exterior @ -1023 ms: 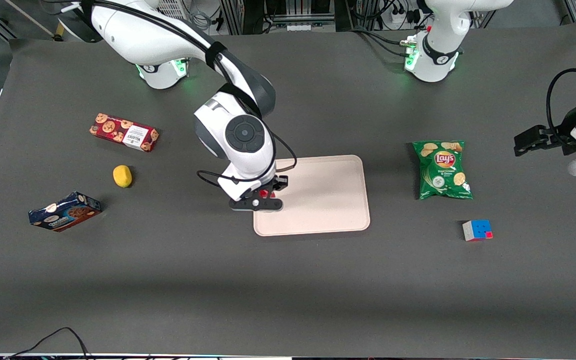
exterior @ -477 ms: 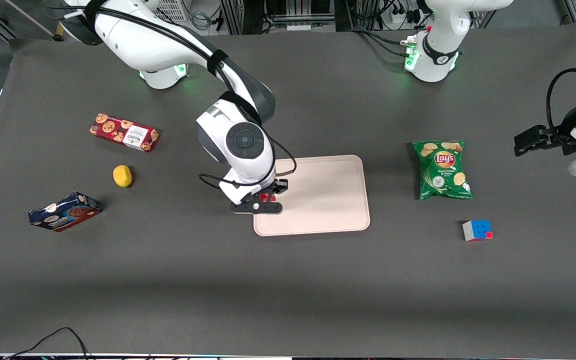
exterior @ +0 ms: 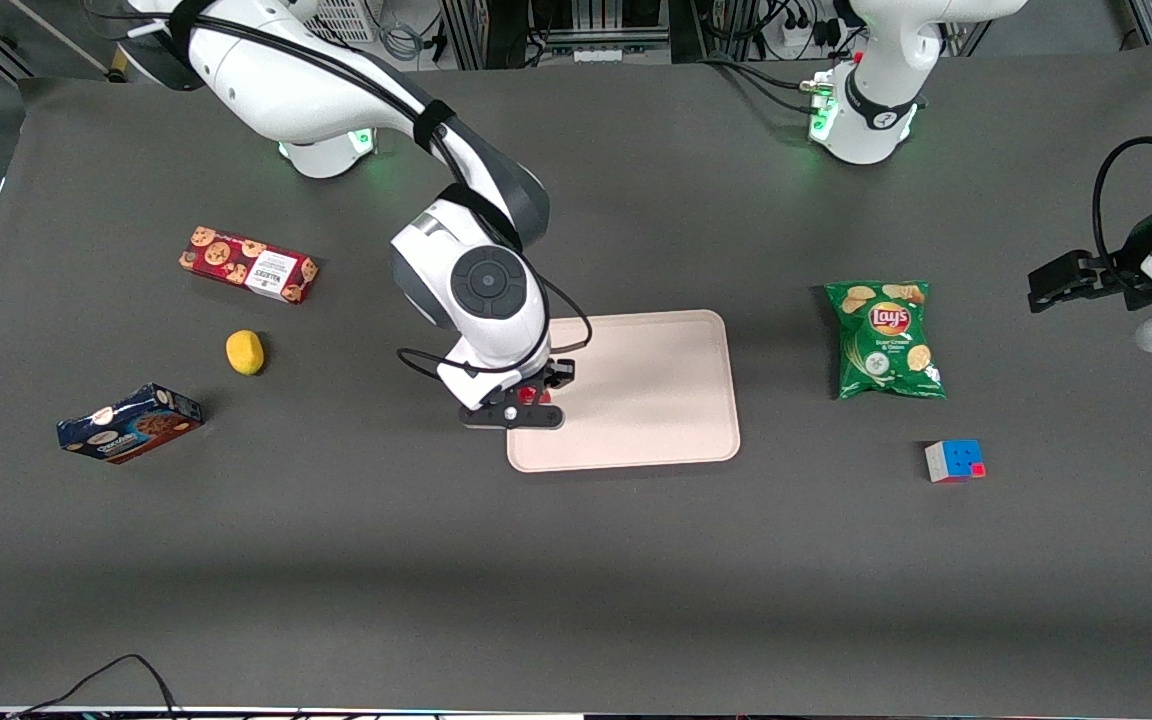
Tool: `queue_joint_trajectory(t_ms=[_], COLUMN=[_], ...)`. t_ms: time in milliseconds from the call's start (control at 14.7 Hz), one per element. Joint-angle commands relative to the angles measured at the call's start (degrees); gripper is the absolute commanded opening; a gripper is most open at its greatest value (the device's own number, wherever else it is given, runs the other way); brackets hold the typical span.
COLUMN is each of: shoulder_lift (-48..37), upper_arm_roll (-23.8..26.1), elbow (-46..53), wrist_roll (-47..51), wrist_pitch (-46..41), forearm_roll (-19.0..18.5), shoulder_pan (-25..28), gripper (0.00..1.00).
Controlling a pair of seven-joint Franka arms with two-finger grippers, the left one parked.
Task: Place coke bottle on tray
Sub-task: 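Lift the bottle and carry it with the right gripper over the white tray, then lower the bottle onto the tray and open the right gripper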
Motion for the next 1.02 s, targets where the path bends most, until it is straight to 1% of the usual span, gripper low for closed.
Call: queue_joint_trajectory(t_ms=[0, 68, 273, 545, 682, 750, 818, 955], shoulder_lift=[-0.6, -0.6, -1.2, -5.4, -8.1, -9.4, -10.8, -14.9], upper_arm_roll=[0.4, 0.4, 0.4, 1.0, 1.5, 1.5, 1.5, 1.0], elbow=[-0.3, -0.3, -0.2, 0.2, 0.3, 0.3, 0.3, 0.3], wrist_roll=[1.8, 1.8, 2.0, 0.8, 0.5, -1.6, -5.0, -9.1], wrist_pitch=[1.4, 1.6, 1.5, 0.4, -1.9, -2.9, -4.0, -6.1], forearm_roll=[-1.0, -1.1, -1.0, -0.8, -0.8, -0.8, -0.2, 5.3], shoulder_pan=[-0.5, -0.5, -0.7, -4.1, -5.6, -6.7, -8.3, -11.7], gripper=[0.82, 1.0, 1.0, 1.0, 1.0, 1.0, 1.0, 1.0])
